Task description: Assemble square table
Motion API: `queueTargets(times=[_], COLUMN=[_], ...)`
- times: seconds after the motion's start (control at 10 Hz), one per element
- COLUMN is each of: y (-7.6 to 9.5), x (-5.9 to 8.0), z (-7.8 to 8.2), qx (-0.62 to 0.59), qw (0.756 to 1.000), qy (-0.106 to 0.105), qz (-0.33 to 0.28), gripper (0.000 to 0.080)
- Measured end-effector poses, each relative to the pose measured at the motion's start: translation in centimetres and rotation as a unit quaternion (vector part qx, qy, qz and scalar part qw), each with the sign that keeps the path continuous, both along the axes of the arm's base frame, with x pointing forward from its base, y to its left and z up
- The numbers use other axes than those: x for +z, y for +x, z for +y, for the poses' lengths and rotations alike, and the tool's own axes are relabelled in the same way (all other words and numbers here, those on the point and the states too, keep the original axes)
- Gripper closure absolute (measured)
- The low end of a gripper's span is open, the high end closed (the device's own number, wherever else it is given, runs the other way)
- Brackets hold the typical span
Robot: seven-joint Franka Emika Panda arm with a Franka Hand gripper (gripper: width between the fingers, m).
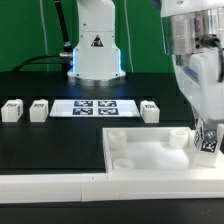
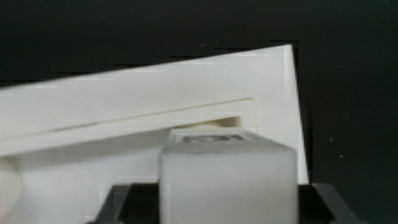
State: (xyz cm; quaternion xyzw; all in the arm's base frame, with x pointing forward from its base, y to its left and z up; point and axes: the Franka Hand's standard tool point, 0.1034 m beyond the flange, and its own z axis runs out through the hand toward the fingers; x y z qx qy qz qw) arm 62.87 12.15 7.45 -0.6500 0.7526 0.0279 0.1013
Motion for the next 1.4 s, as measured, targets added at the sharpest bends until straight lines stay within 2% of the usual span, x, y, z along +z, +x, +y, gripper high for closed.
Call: queueTargets(times=[0.1, 0.2, 0.3, 0.4, 0.5, 0.7, 0.9, 1.1, 1.2, 1.3, 1.4], y=[0.0, 0.0, -0.04, -0.03, -0.07, -0.03, -0.03, 0.38, 0.57, 0.5, 0.5], x=[0.0, -0.01, -0.09, -0.12, -0.02, -0.05, -0.06, 0.37, 0.29, 0.07, 0.08], z=[0.01, 0.02, 0.04, 0.05, 0.23, 0.11, 0.06, 0.04, 0.17, 0.1, 0.11], qx=[0.009, 0.032, 0.091, 0.162, 0.242, 0.285, 0.364, 0.523, 0.571, 0.584, 0.575], qw=[1.0, 0.999, 0.996, 0.986, 0.969, 0.957, 0.928, 0.847, 0.813, 0.803, 0.81], qy=[-0.001, -0.004, -0.012, -0.021, -0.035, -0.04, -0.049, -0.081, -0.09, -0.093, -0.092], qz=[-0.002, -0.006, -0.015, -0.027, -0.032, -0.041, -0.054, -0.057, -0.068, -0.073, -0.071], gripper=[0.0417, 0.0262, 0.0262, 0.0173, 0.0173, 0.0151, 0.015, 0.015, 0.015, 0.015, 0.0194])
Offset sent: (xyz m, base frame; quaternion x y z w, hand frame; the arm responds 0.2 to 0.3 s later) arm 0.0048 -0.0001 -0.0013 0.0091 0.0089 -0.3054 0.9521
